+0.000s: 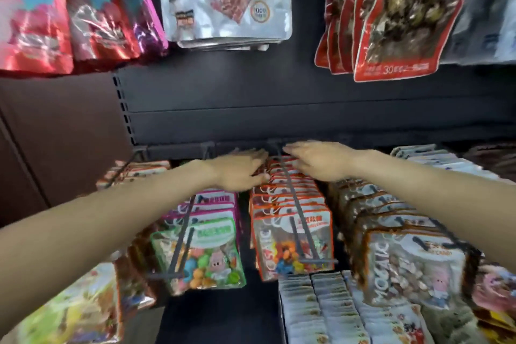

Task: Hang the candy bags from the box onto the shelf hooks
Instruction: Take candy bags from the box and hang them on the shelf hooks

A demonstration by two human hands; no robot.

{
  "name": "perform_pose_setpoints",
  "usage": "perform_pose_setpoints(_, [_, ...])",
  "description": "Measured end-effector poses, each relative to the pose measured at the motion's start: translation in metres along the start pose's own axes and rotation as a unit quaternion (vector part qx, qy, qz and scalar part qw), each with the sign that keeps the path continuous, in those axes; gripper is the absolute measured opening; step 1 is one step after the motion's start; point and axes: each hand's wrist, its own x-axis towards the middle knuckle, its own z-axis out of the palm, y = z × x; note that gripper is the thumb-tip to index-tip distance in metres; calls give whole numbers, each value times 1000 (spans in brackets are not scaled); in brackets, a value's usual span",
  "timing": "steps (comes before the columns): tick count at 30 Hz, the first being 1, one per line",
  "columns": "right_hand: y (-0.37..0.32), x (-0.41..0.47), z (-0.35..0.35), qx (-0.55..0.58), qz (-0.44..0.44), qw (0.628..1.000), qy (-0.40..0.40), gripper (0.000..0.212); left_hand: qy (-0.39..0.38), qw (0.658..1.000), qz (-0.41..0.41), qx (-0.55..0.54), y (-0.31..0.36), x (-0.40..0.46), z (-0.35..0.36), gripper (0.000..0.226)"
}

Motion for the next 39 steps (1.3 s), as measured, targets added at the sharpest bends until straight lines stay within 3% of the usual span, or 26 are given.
perform_pose_setpoints(4, [-6,10,12,46,36,994,-91,59,-87,996,16,-18,-12,10,7,72])
perform_pose_setpoints(13, [-9,1,7,-34,119,972,-198,69,-99,995,21,-20,-15,7,7,77])
perform_pose_setpoints(17, [-6,-5,11,-53,94,987,-122,68,27,997,76,15,-18,-1,1,60])
perform_pose_setpoints(19, [-8,-8,13,-27,72,994,-73,65,49,992,113,19,-15,-6,-1,54])
perform_pose_setpoints(24, [-15,-15,13,56,47,988,-138,64,-82,991,105,14,-6,-16,1,60])
perform_pose_setpoints(29, [-21,-22,13,34,41,989,-138,77,-104,991,78,8,4,-29,-1,65])
perform_pose_setpoints(39, [-38,-69,-2,28,-24,990,-133,60,-137,988,66,3,33,-58,-13,64])
